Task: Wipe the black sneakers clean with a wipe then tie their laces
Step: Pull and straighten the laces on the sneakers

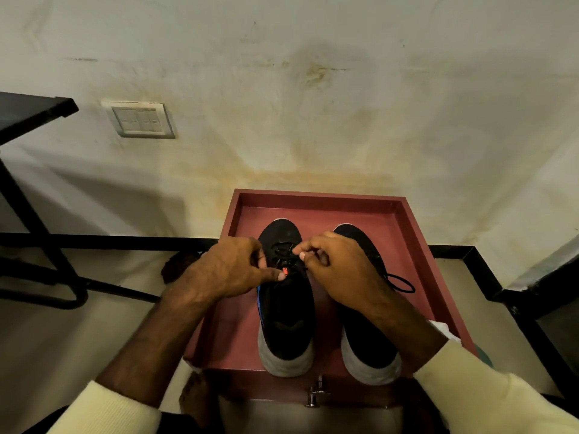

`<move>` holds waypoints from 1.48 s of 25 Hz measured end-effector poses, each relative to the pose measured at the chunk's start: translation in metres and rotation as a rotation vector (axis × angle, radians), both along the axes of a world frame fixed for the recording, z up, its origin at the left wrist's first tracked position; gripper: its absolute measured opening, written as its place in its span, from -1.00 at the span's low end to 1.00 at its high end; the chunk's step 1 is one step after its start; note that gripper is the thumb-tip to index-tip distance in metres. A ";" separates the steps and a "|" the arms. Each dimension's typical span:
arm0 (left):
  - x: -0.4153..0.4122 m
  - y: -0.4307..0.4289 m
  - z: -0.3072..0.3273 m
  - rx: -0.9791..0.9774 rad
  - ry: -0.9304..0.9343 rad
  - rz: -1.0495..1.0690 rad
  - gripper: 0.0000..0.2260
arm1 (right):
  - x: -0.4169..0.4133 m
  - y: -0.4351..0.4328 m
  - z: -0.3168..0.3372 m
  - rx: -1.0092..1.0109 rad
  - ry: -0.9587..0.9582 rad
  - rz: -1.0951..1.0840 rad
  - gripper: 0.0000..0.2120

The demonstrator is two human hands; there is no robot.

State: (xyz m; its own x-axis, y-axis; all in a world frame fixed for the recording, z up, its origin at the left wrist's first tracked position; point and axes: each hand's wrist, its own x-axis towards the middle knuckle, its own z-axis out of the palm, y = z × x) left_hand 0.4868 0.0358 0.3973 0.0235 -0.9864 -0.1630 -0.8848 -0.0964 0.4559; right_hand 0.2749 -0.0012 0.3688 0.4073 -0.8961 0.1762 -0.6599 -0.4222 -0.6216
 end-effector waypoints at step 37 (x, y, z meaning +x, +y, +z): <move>0.000 0.009 -0.003 0.023 0.205 0.073 -0.72 | 0.019 -0.008 -0.002 -0.009 0.183 0.219 -0.78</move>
